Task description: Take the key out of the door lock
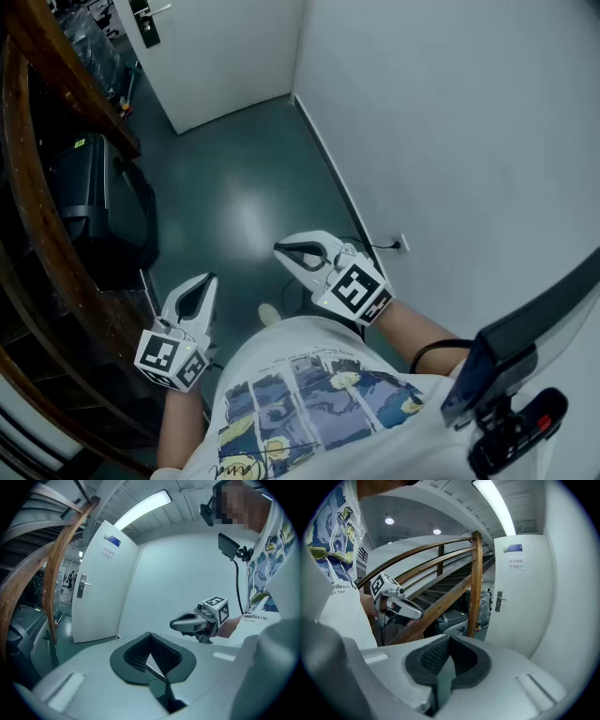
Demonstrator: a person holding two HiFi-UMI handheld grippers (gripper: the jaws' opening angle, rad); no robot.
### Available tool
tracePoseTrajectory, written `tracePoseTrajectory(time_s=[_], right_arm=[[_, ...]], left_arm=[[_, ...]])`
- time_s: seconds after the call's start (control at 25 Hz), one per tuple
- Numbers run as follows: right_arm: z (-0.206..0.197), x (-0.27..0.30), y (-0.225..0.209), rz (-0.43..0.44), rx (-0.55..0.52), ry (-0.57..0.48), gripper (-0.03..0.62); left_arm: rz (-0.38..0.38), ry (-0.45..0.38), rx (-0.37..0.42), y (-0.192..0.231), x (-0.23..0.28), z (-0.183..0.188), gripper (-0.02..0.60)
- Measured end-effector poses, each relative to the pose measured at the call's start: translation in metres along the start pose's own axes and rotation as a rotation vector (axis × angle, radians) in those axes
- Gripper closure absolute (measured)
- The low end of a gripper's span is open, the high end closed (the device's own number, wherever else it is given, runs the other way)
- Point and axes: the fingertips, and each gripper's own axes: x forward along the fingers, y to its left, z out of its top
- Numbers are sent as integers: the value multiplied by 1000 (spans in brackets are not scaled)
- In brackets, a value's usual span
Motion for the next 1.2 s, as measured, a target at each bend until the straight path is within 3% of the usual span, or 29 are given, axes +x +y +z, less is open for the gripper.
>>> tracePoseTrajectory(time_s=[0.52, 0.84, 1.2], right_arm=[[18, 8, 33, -2, 6, 31, 591], [19, 30, 38, 55, -50, 70, 583], [48, 99, 16, 147, -77, 57, 572]], left_arm=[[11, -33, -22, 12, -44, -2, 577], [119, -87, -82, 39, -64, -10, 577], [224, -86, -94, 95, -66, 3, 577]])
